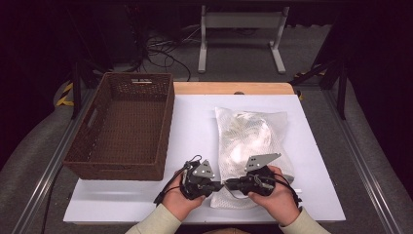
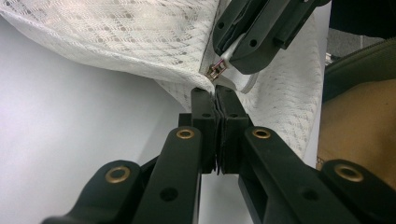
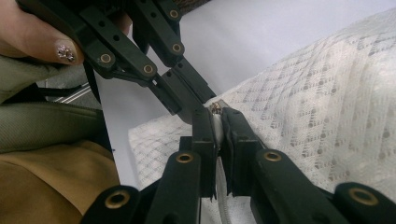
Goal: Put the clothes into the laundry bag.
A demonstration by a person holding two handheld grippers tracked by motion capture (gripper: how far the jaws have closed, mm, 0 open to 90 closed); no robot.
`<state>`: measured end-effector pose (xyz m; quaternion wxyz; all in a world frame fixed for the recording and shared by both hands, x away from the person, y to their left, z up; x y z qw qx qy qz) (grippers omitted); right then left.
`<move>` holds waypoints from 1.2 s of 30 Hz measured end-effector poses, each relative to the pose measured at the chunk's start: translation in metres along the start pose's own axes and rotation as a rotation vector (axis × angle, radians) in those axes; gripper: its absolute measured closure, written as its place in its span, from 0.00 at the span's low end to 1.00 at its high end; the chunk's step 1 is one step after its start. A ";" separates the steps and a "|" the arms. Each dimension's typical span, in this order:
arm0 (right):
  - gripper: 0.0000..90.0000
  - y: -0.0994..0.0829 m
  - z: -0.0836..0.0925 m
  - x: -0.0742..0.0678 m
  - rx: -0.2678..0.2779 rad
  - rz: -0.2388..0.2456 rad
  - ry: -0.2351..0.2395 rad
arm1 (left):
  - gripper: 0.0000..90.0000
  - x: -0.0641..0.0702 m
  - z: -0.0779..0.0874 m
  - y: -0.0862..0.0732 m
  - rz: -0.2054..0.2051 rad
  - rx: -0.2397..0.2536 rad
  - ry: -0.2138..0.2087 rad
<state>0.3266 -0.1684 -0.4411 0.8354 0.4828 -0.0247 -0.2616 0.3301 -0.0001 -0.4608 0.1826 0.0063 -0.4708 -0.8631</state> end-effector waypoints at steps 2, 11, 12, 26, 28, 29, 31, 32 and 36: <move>0.94 0.000 -0.001 0.000 -0.004 0.005 -0.003 | 0.98 0.000 0.000 0.000 0.000 -0.001 0.002; 0.96 -0.001 0.000 -0.001 -0.007 0.019 -0.008 | 0.98 0.000 0.002 0.000 0.003 0.014 0.002; 0.96 -0.001 0.001 0.000 -0.003 0.012 -0.004 | 0.98 0.000 0.002 0.001 0.004 0.024 0.003; 0.96 -0.001 0.006 0.003 0.019 -0.055 0.024 | 0.98 0.000 0.011 0.004 -0.003 0.060 0.003; 0.96 -0.001 0.006 0.002 0.022 -0.058 0.027 | 0.98 0.001 0.013 0.004 -0.008 0.065 0.006; 0.96 0.000 0.007 0.002 0.018 -0.053 0.021 | 0.98 0.001 0.014 0.005 -0.009 0.069 0.004; 0.96 0.001 0.008 0.002 0.021 -0.049 0.019 | 0.98 0.001 0.016 0.006 -0.005 0.081 0.001; 0.96 0.001 0.009 0.001 0.026 -0.050 0.024 | 0.98 0.001 0.017 0.006 -0.005 0.088 0.000; 0.96 0.002 0.011 0.001 0.022 -0.046 0.017 | 0.98 0.001 0.019 0.007 -0.007 0.089 0.010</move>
Point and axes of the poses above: each handheld gripper's, and its own axes: z roughly backward along the jaws, y roughly out of its top, x roughly to its right, the point moved 4 cm from there along -z, roughly forward along the jaws, and after that the axes turned 9 degrees about x, right-handed, at the moved point
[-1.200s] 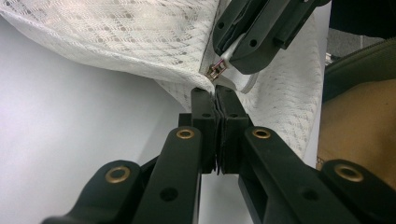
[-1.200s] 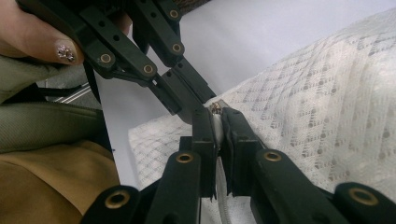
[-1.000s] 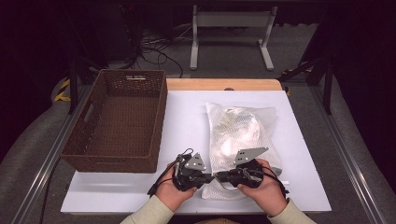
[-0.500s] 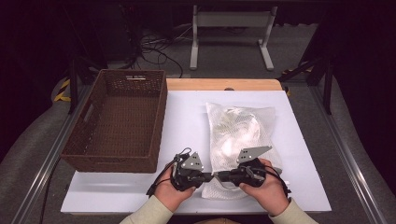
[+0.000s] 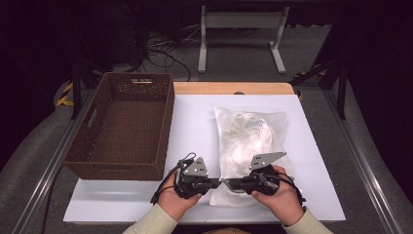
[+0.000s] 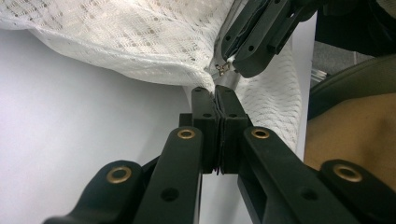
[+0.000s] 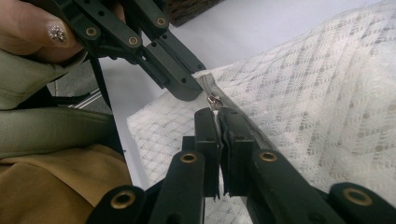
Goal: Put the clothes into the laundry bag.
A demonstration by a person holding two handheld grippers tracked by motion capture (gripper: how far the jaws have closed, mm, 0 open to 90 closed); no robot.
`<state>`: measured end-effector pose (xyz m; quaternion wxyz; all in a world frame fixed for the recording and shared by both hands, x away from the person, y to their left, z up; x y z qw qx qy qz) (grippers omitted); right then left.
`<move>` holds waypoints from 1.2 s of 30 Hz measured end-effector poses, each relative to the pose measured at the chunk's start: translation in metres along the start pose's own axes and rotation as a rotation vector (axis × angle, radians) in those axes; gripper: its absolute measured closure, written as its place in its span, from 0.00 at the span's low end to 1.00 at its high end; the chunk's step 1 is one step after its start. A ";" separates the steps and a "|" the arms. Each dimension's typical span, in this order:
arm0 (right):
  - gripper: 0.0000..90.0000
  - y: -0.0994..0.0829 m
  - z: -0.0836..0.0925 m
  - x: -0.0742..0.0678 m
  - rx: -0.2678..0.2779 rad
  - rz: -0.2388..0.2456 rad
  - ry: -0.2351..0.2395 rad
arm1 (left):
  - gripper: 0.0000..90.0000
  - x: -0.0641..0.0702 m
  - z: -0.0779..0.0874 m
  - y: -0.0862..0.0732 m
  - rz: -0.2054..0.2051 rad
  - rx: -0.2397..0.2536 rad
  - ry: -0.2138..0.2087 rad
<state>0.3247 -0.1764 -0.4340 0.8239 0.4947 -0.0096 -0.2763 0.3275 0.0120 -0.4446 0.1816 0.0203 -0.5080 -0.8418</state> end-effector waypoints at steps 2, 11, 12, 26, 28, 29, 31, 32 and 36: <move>0.96 0.000 0.001 0.000 -0.005 0.006 -0.004 | 0.98 0.000 0.001 0.001 -0.007 -0.001 0.000; 0.96 0.001 0.006 -0.004 -0.011 0.031 -0.010 | 0.98 0.003 0.003 0.003 -0.011 0.001 0.007; 0.96 0.001 0.006 -0.004 -0.018 0.031 -0.015 | 0.98 0.002 0.004 0.003 -0.011 0.001 0.012; 0.96 -0.003 0.022 0.002 -0.036 0.034 -0.048 | 0.98 -0.005 0.014 0.001 0.013 0.017 0.037; 0.96 -0.004 0.026 0.003 -0.036 0.032 -0.052 | 0.98 -0.006 0.014 0.000 0.013 0.019 0.035; 0.96 -0.004 0.027 0.004 -0.035 0.034 -0.053 | 0.98 -0.006 0.015 0.000 0.012 0.019 0.038; 0.96 -0.005 0.030 0.004 -0.035 0.031 -0.055 | 0.98 -0.007 0.015 0.000 0.013 0.017 0.039; 0.96 -0.005 0.030 0.004 -0.035 0.031 -0.055 | 0.98 -0.007 0.015 0.000 0.013 0.017 0.039; 0.96 -0.009 0.036 0.008 -0.028 0.032 -0.059 | 0.98 -0.007 0.015 0.000 0.016 0.015 0.039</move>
Point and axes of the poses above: each handheld gripper's, and its own axes: z roughly backward along the jaws, y roughly out of its top, x roughly to its right, the point moved 4 cm from there along -z, roughly forward along the jaws, and after that the axes turned 9 degrees about x, right-handed, at the moved point
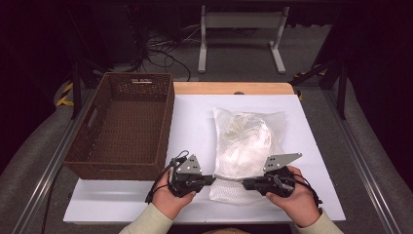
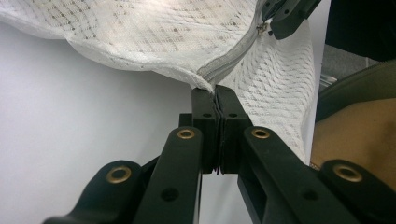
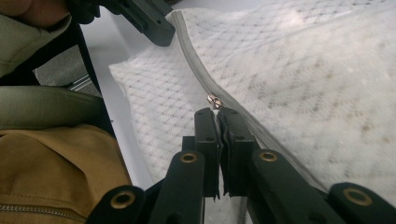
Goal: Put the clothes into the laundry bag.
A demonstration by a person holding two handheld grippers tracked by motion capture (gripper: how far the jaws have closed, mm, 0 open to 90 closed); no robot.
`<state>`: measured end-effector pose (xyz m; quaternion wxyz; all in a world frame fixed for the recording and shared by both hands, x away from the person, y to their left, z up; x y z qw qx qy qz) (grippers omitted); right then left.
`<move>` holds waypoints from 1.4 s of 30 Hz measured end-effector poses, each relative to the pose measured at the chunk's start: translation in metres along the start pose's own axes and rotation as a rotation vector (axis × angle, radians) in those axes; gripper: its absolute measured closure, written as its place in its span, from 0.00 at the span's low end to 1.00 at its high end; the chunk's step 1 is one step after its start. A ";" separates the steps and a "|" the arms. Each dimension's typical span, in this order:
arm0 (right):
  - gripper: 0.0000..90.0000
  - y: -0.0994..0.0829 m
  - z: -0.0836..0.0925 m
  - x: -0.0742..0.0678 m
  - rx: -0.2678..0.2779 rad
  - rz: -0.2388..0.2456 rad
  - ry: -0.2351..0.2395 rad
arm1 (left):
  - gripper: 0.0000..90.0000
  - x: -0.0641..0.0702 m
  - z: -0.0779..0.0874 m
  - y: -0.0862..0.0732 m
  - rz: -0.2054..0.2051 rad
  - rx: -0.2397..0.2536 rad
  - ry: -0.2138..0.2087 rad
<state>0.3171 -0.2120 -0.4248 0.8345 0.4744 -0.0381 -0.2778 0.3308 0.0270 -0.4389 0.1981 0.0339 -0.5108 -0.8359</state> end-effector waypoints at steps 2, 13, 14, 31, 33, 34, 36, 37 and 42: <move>0.96 -0.001 0.003 0.001 0.002 0.000 -0.001 | 0.98 0.000 0.000 0.000 0.001 0.000 -0.001; 0.96 -0.005 0.017 0.005 0.019 -0.017 -0.015 | 0.98 -0.004 0.002 -0.002 0.022 -0.001 0.002; 0.96 -0.005 0.019 0.005 0.021 -0.019 -0.015 | 0.98 -0.005 0.002 -0.002 0.020 -0.002 0.007; 0.96 -0.013 0.042 0.015 0.040 -0.052 -0.043 | 0.98 -0.004 0.003 -0.004 0.020 -0.016 0.003; 0.96 -0.014 0.044 0.016 0.040 -0.056 -0.047 | 0.98 -0.004 0.003 -0.005 0.021 -0.017 0.003; 0.96 -0.015 0.045 0.016 0.040 -0.059 -0.047 | 0.98 -0.004 0.003 -0.005 0.024 -0.017 0.003; 0.96 -0.016 0.048 0.018 0.043 -0.058 -0.049 | 0.98 -0.004 0.003 -0.005 0.020 -0.019 0.002; 0.96 -0.017 0.049 0.018 0.042 -0.062 -0.051 | 0.98 -0.003 0.002 -0.005 0.014 -0.023 0.006; 0.96 -0.018 0.054 0.020 0.041 -0.063 -0.060 | 0.98 -0.004 0.003 -0.005 0.019 -0.026 0.011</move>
Point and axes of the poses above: each handheld gripper's, and its own axes: z roughly backward along the jaws, y roughly out of its top, x roughly to its right, the point moved 4 cm from there along -z, roughly forward along the jaws, and after that the axes turned 9 degrees about x, right-handed, at the moved point
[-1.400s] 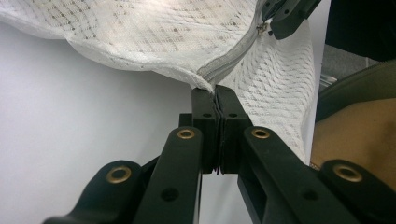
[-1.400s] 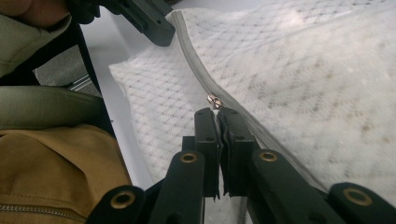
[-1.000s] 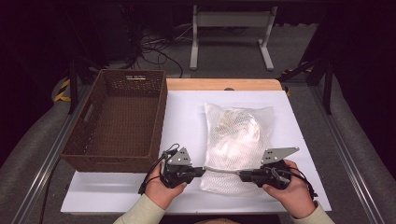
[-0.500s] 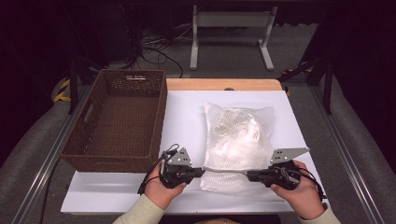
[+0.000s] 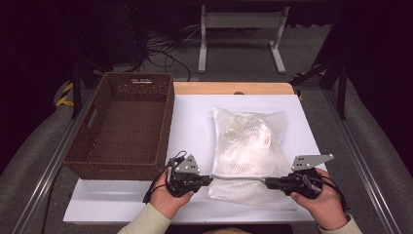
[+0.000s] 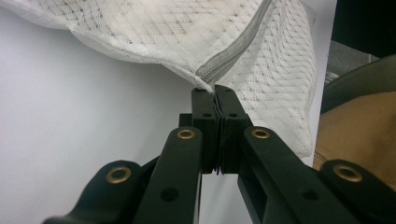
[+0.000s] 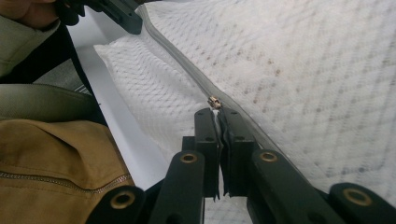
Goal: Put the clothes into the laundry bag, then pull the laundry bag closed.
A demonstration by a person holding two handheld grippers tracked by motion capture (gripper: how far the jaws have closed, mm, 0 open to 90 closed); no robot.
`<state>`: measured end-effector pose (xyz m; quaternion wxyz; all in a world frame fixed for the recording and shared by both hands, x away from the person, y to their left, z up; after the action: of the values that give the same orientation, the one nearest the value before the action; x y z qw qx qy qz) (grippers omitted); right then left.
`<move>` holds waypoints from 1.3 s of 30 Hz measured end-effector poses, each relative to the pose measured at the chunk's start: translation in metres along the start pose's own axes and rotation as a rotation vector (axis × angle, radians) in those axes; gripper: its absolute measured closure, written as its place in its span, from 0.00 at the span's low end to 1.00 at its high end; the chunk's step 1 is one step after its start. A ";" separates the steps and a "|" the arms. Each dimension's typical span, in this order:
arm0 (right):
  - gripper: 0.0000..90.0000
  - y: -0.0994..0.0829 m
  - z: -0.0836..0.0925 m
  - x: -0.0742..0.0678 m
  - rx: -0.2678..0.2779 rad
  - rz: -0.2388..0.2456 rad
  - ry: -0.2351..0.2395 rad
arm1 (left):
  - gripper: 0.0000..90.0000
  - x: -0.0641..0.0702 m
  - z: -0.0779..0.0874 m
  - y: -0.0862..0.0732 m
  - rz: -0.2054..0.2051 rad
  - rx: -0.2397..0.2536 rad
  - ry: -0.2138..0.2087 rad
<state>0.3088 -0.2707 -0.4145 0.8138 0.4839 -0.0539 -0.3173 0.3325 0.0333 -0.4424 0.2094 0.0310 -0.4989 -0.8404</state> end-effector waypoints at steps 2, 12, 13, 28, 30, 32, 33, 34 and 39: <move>0.96 -0.001 0.003 0.002 0.000 -0.004 -0.005 | 0.98 0.000 0.000 0.000 0.002 0.002 0.001; 0.96 -0.006 0.013 0.007 0.004 -0.019 -0.015 | 0.98 0.000 0.000 0.000 0.004 -0.002 -0.006; 0.96 -0.006 0.014 0.007 0.004 -0.017 -0.016 | 0.98 -0.001 0.000 0.000 0.003 -0.002 -0.003; 0.96 -0.013 0.029 0.015 0.010 -0.041 -0.049 | 0.98 -0.002 0.001 -0.003 0.007 -0.010 -0.001; 0.96 -0.015 0.033 0.016 0.011 -0.048 -0.053 | 0.98 -0.002 0.001 -0.003 0.009 -0.009 -0.003; 0.96 -0.016 0.036 0.018 0.012 -0.051 -0.059 | 0.98 -0.002 0.001 -0.003 0.008 -0.010 -0.003; 0.96 -0.017 0.037 0.018 0.013 -0.052 -0.063 | 0.98 -0.002 0.001 -0.003 0.008 -0.011 -0.003; 0.96 -0.018 0.038 0.018 0.013 -0.053 -0.063 | 0.98 -0.002 0.001 -0.003 0.010 -0.012 -0.005; 0.96 -0.020 0.045 0.021 0.016 -0.060 -0.074 | 0.98 -0.003 0.001 -0.004 0.008 -0.010 -0.001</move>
<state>0.2985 -0.3227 -0.4119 0.7973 0.4798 -0.0721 -0.3590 0.3337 0.0370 -0.4452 0.2129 0.0275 -0.4947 -0.8421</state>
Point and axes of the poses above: each handheld gripper's, and its own axes: z roughly backward along the jaws, y roughly out of its top, x roughly to its right, the point moved 4 cm from there along -z, roughly forward along the jaws, and after that the axes turned 9 degrees about x, right-handed, at the moved point
